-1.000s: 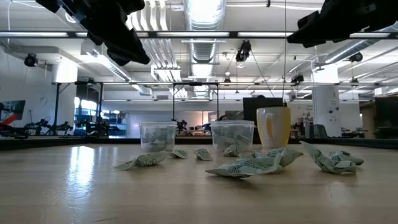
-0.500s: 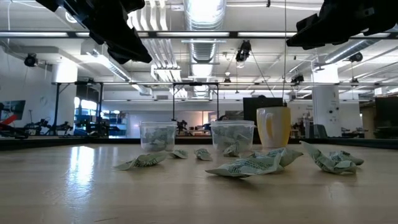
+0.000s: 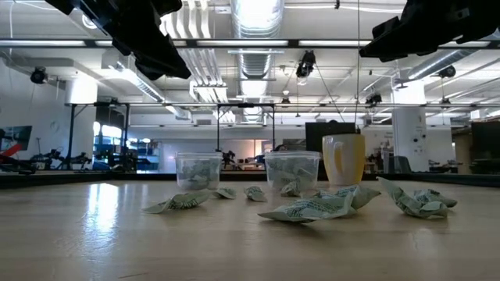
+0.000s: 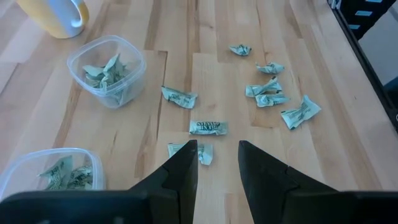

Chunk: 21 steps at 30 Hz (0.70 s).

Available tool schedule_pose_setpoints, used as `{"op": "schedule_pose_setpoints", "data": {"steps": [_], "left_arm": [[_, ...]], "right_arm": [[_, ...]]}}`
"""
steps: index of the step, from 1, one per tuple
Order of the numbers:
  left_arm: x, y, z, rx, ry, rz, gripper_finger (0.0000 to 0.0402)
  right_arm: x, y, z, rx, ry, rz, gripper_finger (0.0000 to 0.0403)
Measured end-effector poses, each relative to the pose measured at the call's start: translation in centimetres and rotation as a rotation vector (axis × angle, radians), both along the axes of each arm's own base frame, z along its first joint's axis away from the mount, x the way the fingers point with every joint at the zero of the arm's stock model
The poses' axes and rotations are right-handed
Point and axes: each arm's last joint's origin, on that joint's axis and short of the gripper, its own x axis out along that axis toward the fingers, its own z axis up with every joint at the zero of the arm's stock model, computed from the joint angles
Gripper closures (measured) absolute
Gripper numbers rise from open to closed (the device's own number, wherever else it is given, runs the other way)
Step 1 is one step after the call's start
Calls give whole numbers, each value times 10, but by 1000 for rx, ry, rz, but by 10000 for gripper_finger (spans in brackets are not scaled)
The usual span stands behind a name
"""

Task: Pick and place items into bin
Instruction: Put the white stevia packet into the left transparent bin

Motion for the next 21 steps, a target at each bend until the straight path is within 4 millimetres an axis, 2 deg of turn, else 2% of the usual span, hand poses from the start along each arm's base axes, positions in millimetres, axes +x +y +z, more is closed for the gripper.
{"op": "schedule_pose_setpoints", "data": {"steps": [16,21], "left_arm": [[1,0,3,-5,-22,1,304],[2,0,4,-8,-37,2,304]], "right_arm": [[0,0,0,14,-3,-6,346],[0,0,0,-41,-4,1,346]]}}
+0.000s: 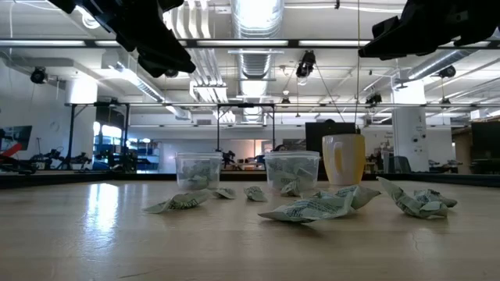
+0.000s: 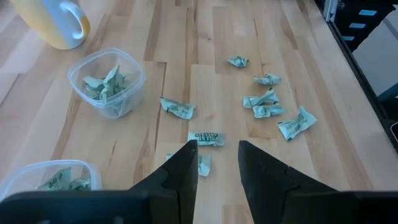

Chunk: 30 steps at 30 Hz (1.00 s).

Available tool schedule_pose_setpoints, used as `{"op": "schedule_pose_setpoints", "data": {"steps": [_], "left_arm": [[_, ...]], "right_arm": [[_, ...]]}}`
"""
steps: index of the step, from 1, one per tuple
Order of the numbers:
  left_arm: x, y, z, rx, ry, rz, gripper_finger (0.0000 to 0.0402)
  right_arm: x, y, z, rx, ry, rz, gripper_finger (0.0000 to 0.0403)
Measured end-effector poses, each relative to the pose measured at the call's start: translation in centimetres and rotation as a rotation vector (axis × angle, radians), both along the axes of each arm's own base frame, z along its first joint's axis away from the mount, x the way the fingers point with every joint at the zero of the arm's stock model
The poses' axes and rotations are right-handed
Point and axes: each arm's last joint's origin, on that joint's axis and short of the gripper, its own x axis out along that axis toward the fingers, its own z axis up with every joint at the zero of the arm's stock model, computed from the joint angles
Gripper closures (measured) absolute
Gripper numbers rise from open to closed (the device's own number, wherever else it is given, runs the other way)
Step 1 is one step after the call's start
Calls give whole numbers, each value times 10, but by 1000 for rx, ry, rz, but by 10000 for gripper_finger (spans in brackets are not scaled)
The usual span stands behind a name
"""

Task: Pick and place items into bin
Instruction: Put the white stevia packet into the left transparent bin

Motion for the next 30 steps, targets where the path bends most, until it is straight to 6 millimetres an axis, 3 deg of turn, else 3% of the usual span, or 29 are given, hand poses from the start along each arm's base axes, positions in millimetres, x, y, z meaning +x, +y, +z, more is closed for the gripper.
{"op": "schedule_pose_setpoints", "data": {"steps": [9,22,30], "left_arm": [[5,-1,10,-24,-85,1,304],[6,-1,14,16,-137,-30,304],[10,-7,1,-85,-73,-40,304]], "right_arm": [[2,0,14,78,-51,-29,346],[2,1,12,114,-46,-26,346],[2,3,11,142,-29,43,346]]}}
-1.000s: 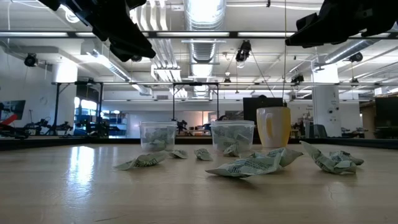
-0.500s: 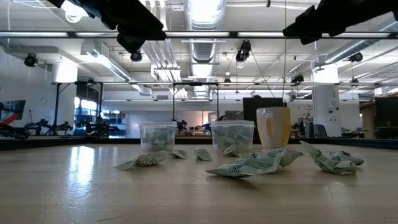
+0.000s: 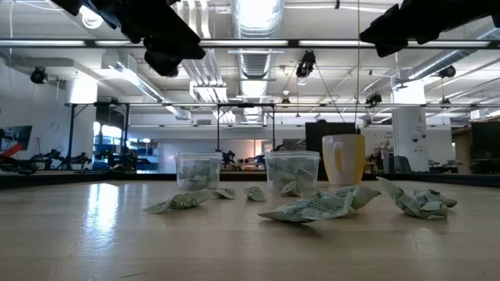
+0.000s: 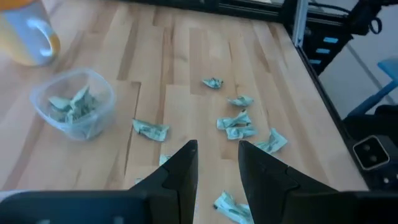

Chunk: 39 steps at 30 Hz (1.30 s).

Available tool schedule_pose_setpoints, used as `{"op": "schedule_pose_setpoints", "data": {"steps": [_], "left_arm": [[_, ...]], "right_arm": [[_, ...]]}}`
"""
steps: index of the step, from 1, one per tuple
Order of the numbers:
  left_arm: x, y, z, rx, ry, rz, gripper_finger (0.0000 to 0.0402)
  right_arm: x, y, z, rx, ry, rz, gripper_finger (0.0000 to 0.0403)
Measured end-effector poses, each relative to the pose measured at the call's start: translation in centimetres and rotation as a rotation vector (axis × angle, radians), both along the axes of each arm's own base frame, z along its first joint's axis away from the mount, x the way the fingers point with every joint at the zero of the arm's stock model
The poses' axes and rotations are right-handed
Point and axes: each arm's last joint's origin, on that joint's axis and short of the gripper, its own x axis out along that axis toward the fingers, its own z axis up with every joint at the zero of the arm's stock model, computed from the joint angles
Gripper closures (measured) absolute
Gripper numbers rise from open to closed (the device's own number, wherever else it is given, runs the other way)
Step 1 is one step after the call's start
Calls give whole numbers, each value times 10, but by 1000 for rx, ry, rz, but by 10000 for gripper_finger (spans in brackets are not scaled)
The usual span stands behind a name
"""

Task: Pick and place items into bin
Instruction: Put the white stevia packet into the left transparent bin

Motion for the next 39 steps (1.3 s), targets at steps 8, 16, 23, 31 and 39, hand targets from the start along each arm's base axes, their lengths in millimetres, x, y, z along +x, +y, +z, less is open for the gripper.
{"op": "schedule_pose_setpoints", "data": {"steps": [8,16,23,31,39], "left_arm": [[13,-8,-25,10,105,-14,304],[12,-36,-43,73,159,76,304],[-6,-65,-36,152,102,138,304],[-2,-71,-45,118,116,153,304],[10,-81,-79,55,229,177,304]], "right_arm": [[-1,0,-2,-27,22,15,346],[-2,0,-4,-45,43,20,346],[-2,0,-4,-45,43,20,346],[-2,0,-4,-30,43,15,346],[-2,0,-5,-37,45,17,346]]}}
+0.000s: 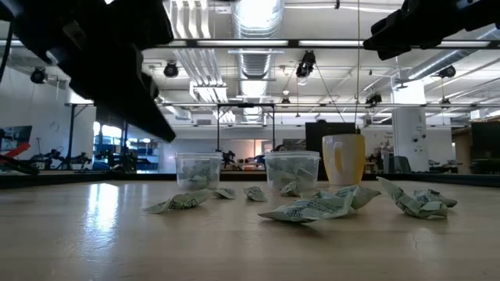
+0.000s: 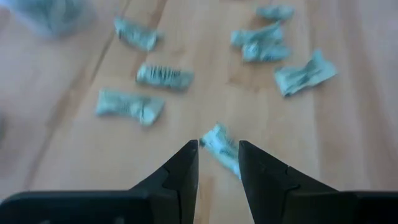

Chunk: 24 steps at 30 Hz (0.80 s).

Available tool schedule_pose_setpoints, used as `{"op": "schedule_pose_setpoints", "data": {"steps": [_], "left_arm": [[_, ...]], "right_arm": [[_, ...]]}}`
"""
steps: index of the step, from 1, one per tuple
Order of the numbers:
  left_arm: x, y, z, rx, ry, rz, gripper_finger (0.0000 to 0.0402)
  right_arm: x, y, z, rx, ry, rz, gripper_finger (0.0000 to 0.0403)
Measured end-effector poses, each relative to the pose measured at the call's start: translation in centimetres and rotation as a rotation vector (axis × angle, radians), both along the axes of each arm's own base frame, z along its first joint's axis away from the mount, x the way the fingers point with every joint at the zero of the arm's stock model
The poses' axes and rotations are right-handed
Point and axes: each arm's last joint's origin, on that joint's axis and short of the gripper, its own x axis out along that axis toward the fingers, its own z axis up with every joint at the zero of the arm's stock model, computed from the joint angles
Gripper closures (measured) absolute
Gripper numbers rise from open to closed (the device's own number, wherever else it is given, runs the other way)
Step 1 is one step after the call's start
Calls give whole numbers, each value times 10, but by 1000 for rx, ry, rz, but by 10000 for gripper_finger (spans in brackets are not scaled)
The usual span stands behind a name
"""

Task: Pick and place items into bin
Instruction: Put the white stevia packet into the left transparent bin

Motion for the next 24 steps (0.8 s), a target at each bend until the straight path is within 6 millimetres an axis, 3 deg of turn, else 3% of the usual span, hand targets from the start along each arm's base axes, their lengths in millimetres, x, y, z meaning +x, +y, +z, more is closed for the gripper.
{"op": "schedule_pose_setpoints", "data": {"steps": [5,24], "left_arm": [[8,-6,-14,-66,6,-7,304],[20,-12,-16,-118,-91,-14,304]], "right_arm": [[-1,0,-2,-7,14,2,346],[-1,0,-3,-6,23,0,346]]}}
